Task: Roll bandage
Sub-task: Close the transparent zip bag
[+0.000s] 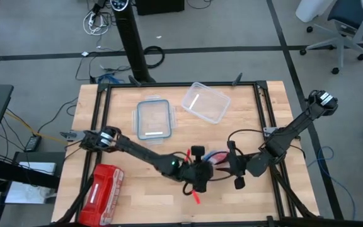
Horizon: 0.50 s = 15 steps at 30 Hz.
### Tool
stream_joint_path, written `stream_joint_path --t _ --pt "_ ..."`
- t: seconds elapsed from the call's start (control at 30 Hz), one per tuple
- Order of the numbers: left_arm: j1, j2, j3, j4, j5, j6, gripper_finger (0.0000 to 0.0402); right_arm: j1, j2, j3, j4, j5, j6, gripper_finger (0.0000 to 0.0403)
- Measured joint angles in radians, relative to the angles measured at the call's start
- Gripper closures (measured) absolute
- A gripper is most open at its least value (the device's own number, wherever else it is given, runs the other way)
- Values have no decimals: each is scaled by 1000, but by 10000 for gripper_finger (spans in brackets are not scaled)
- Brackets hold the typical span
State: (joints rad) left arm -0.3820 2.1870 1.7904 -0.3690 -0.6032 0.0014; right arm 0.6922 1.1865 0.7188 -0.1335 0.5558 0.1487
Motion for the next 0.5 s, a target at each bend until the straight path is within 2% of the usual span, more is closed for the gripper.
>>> stream_joint_path --t 0.17,0.3,0.5 --pt "30 -5 136 -139 50 -9 401 -5 -4 77 -83 -15 -12 292" --pt "41 -4 246 -261 81 -7 401 -7 -4 138 -230 18 29 270" --pt "49 -4 330 -342 101 8 401 -18 -3 182 -310 34 98 253"
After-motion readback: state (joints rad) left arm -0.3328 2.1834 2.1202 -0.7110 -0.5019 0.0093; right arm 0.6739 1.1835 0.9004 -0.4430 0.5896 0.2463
